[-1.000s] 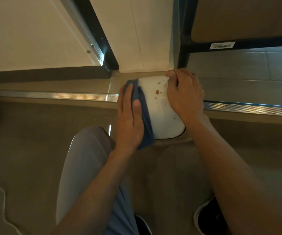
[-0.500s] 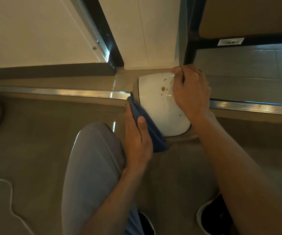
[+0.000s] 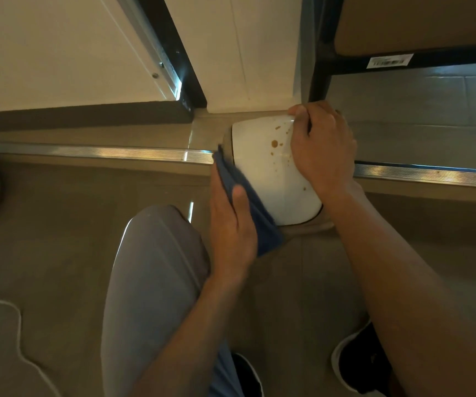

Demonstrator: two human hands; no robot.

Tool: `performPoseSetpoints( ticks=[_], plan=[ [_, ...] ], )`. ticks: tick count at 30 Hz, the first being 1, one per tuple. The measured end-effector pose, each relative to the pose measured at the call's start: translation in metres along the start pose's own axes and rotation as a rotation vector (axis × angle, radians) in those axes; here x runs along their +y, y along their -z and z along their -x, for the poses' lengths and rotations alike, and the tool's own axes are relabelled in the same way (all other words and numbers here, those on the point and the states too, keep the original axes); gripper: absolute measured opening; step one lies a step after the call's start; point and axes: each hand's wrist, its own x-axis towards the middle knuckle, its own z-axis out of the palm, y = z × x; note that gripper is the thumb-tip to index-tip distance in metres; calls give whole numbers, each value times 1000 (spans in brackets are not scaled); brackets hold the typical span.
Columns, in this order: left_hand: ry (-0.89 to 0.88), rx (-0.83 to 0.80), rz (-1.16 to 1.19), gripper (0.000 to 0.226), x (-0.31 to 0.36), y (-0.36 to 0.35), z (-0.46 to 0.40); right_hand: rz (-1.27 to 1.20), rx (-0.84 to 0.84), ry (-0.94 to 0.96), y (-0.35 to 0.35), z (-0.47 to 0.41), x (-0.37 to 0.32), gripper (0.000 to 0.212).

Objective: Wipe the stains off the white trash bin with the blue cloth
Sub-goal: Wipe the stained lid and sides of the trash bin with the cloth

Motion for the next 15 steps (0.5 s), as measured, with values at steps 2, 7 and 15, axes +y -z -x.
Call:
performPoseSetpoints(
  ticks=[2, 7, 15],
  plan=[
    [-10, 1, -3, 56, -7, -3, 11, -7, -7, 13, 2, -1, 1, 35],
    [47, -46, 14, 48, 20, 8, -53, -7, -10, 20, 2, -2, 3, 34],
    [-73, -36, -64, 49, 25, 3, -59, -13, 6, -10, 0, -1, 1, 34]
  ],
)
